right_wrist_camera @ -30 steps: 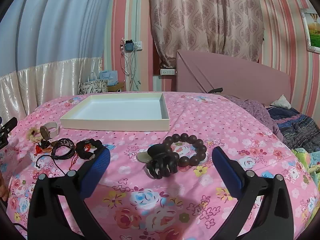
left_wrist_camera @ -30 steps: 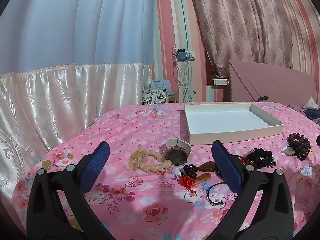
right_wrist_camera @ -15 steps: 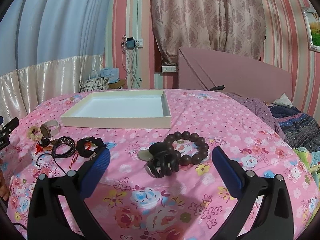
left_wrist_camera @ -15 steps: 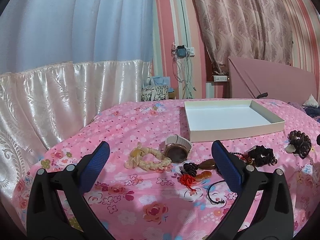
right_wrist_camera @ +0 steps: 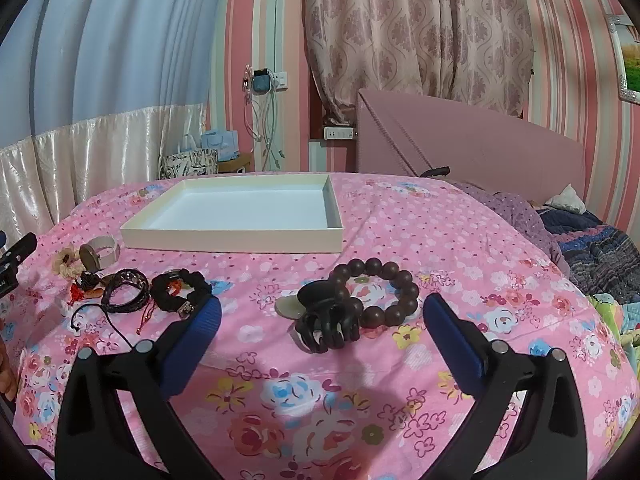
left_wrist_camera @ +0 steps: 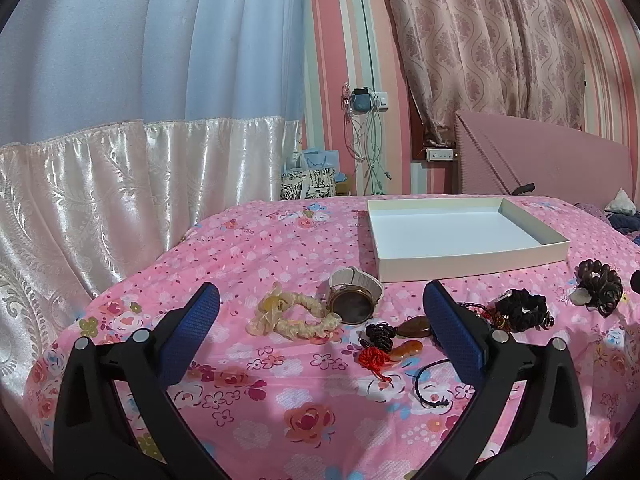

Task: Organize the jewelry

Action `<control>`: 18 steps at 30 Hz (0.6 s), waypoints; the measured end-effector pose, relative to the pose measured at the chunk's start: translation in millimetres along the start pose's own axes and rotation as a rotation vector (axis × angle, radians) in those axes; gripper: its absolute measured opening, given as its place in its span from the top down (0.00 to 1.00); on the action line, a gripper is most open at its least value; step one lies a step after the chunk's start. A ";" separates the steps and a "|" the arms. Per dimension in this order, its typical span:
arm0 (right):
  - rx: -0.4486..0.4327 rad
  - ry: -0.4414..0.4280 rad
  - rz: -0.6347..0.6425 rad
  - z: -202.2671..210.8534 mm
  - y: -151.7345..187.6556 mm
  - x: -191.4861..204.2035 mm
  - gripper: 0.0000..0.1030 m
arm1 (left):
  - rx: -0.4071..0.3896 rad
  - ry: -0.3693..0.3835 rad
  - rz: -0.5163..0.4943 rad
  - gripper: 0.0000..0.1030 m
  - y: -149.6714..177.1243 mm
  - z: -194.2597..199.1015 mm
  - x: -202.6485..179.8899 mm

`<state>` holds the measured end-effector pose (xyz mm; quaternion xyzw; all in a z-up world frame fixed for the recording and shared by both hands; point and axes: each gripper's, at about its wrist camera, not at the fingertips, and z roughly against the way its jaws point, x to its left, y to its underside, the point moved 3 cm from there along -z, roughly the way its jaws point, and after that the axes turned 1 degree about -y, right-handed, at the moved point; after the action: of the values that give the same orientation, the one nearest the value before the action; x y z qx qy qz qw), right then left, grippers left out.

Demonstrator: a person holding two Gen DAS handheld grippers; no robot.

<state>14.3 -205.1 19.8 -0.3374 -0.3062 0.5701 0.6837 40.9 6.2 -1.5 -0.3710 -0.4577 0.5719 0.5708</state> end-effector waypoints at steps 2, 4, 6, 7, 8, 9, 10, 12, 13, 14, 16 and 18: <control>0.006 0.002 0.002 -1.2 0.4 0.8 0.08 | 0.003 0.000 -0.001 0.03 0.8 -0.5 -0.9; 0.011 0.001 0.002 -2.4 1.2 0.3 0.10 | 0.007 0.000 -0.003 0.03 1.5 -1.3 -1.7; 0.020 -0.001 0.003 -4.0 1.7 0.9 0.15 | 0.008 0.000 -0.003 0.03 1.8 -1.5 -1.9; 0.024 -0.001 0.002 -5.1 1.7 0.7 0.16 | 0.008 -0.001 -0.004 0.03 2.3 -1.1 -2.1; 0.031 -0.001 0.001 -6.3 2.0 0.9 0.16 | 0.008 -0.001 -0.004 0.03 2.9 -0.6 -2.1; 0.036 -0.002 0.000 -7.4 2.1 0.8 0.16 | 0.010 0.000 -0.005 0.03 2.9 -1.2 -2.3; 0.040 -0.003 -0.001 -8.6 1.9 0.4 0.16 | 0.013 0.000 -0.006 0.03 2.5 -2.9 -2.5; 0.051 -0.005 -0.004 -10.8 2.2 0.4 0.16 | 0.020 0.001 -0.009 0.03 2.8 -4.6 -3.2; 0.054 -0.005 -0.005 -11.0 2.6 -0.1 0.16 | 0.022 0.001 -0.010 0.03 2.6 -5.2 -3.0; 0.058 -0.005 -0.005 -11.8 2.8 0.4 0.16 | 0.023 0.002 -0.011 0.03 3.1 -5.2 -3.5; 0.056 -0.003 -0.005 -11.9 2.7 -0.2 0.16 | 0.024 0.002 -0.011 0.03 2.7 -5.8 -3.3; 0.056 0.000 -0.006 -12.8 3.0 -0.4 0.16 | 0.025 0.002 -0.013 0.03 3.1 -5.9 -3.8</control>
<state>22.8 -206.5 9.8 -0.3172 -0.2913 0.5764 0.6945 45.7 3.2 -6.6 -0.3615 -0.4523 0.5736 0.5794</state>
